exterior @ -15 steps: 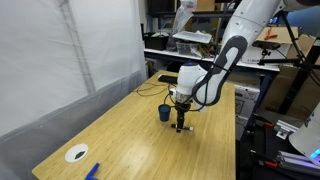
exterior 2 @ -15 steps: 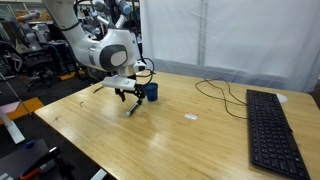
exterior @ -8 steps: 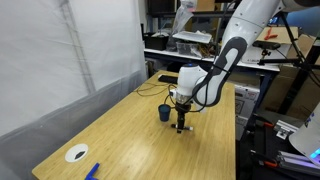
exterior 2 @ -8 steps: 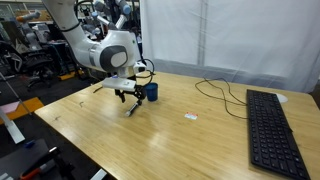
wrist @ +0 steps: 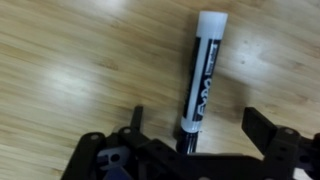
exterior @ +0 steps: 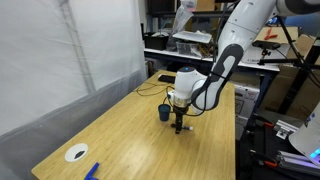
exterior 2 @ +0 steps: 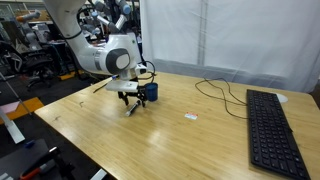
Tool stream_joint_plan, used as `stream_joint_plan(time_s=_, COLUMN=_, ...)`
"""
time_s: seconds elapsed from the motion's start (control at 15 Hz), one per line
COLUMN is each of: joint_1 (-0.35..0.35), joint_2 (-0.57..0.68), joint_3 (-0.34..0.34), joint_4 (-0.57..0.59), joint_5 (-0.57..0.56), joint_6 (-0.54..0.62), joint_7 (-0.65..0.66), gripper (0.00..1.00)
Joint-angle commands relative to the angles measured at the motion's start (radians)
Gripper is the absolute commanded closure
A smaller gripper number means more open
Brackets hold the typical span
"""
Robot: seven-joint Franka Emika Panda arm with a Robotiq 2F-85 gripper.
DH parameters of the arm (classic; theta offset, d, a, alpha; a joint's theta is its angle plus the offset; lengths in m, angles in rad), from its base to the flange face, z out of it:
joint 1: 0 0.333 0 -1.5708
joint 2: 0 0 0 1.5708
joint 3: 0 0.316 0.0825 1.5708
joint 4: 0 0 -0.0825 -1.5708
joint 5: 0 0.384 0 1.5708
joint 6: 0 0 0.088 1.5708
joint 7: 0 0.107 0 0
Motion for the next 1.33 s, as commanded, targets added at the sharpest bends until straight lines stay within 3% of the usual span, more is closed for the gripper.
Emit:
stream_joint_plan(time_s=0.0, joint_1=0.043, joint_2=0.033, joint_3=-0.046, joint_4=0.055, joint_5=-0.035, joint_6=-0.019, joint_7=0.052, gripper=0.25)
stream_joint_plan(time_s=0.13, joint_1=0.033, joint_2=0.035, joint_3=-0.037, joint_4=0.063, joint_5=-0.028, joint_6=-0.021, joint_7=0.054, gripper=0.32)
stream_joint_plan(time_s=0.73, joint_1=0.041, joint_2=0.004, joint_3=-0.038, joint_4=0.042, joint_5=-0.018, joint_6=0.004, joint_7=0.104, gripper=0.98)
stream_joint_plan(time_s=1.27, joint_1=0.052, joint_2=-0.134, joint_3=-0.050, joint_4=-0.098, joint_5=-0.020, joint_6=0.062, joint_7=0.152, gripper=0.95)
